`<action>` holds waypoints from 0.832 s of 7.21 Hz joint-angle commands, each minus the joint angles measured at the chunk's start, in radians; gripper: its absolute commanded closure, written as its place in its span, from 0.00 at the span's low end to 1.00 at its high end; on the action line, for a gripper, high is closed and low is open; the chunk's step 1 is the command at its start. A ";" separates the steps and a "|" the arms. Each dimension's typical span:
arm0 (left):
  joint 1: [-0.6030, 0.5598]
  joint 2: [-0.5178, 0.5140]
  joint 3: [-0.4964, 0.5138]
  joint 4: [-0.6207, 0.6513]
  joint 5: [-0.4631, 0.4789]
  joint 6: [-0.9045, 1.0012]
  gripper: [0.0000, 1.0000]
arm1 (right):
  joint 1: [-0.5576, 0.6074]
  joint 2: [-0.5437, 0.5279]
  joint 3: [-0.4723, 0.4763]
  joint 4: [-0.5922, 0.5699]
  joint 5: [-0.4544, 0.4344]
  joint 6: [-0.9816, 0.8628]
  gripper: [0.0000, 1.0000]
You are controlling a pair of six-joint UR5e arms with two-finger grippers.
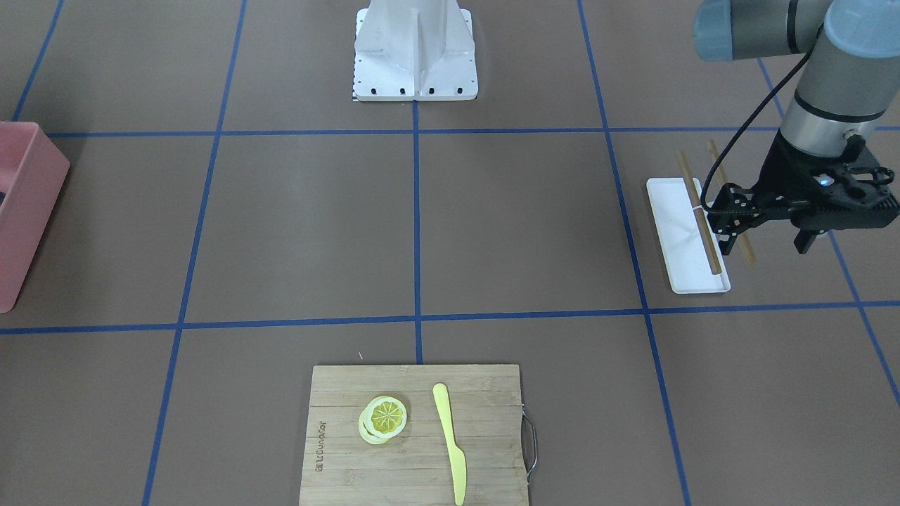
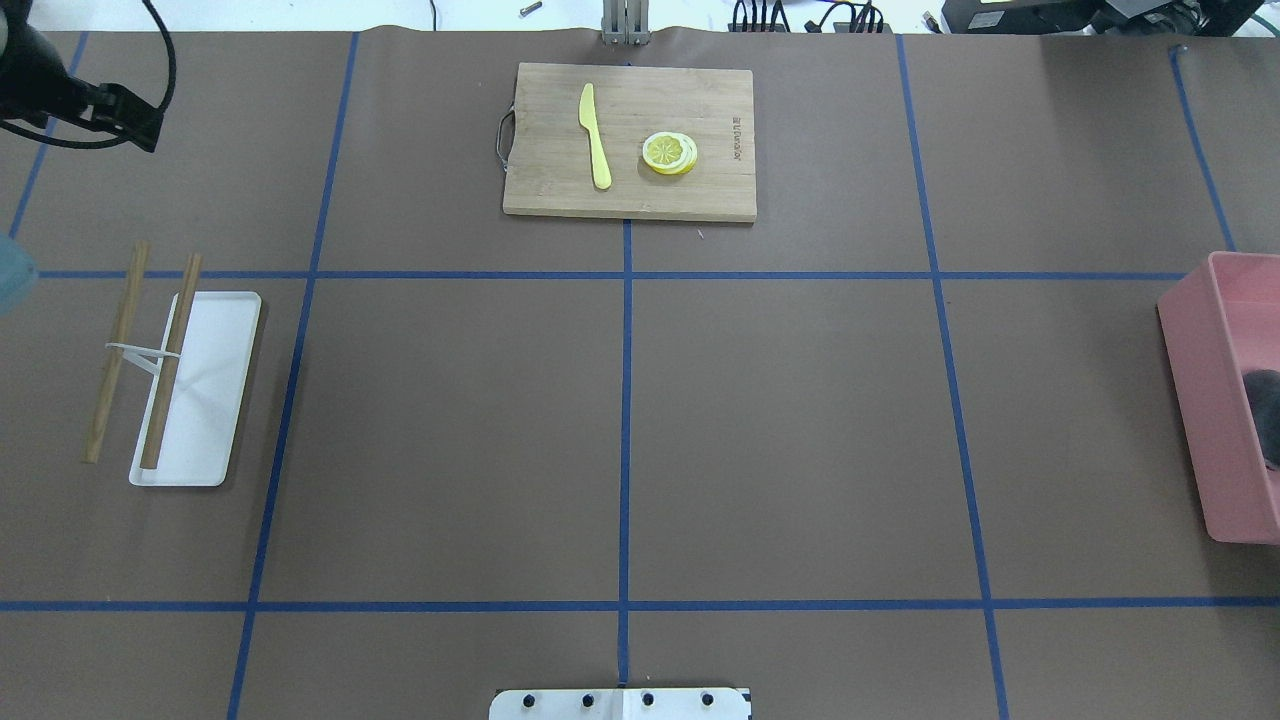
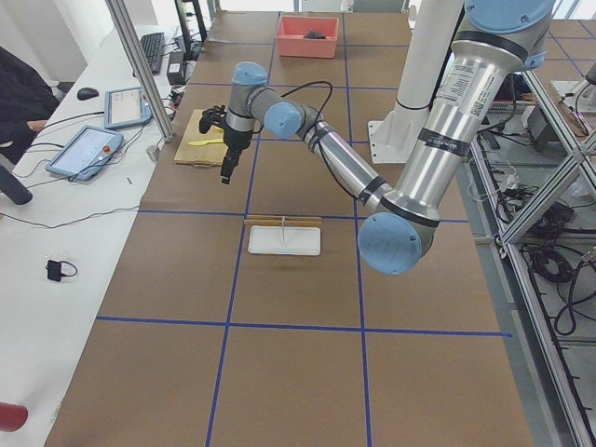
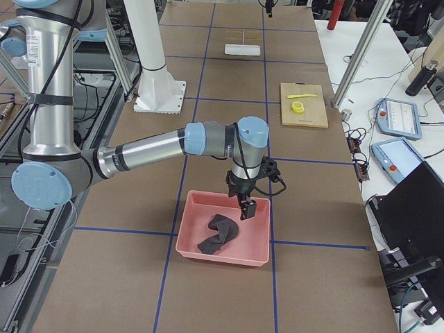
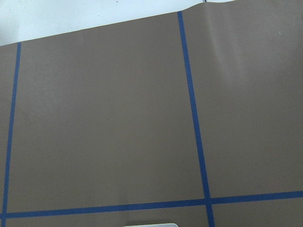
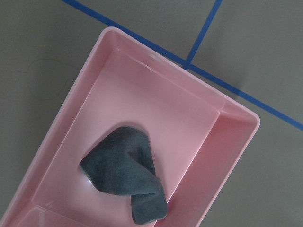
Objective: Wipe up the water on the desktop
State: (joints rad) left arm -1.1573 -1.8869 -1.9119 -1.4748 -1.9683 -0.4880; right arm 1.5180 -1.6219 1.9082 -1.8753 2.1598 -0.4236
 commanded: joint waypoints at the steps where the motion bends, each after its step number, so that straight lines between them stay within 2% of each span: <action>1: -0.208 0.131 0.074 -0.008 -0.155 0.303 0.02 | 0.002 0.010 -0.028 0.053 0.006 0.005 0.00; 2: -0.319 0.220 0.124 -0.012 -0.200 0.579 0.02 | 0.005 0.014 -0.038 0.053 0.021 0.005 0.00; 3: -0.387 0.259 0.178 -0.030 -0.201 0.749 0.02 | 0.028 0.028 -0.058 0.053 0.063 0.006 0.00; 5: -0.433 0.343 0.211 -0.044 -0.190 0.763 0.02 | 0.056 0.034 -0.139 0.074 0.075 0.003 0.00; 6: -0.461 0.341 0.244 -0.048 -0.196 0.750 0.02 | 0.091 0.060 -0.225 0.081 0.083 0.005 0.00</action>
State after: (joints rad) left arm -1.5806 -1.5681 -1.7021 -1.5169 -2.1619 0.2584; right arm 1.5740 -1.5830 1.7706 -1.8069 2.2329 -0.4193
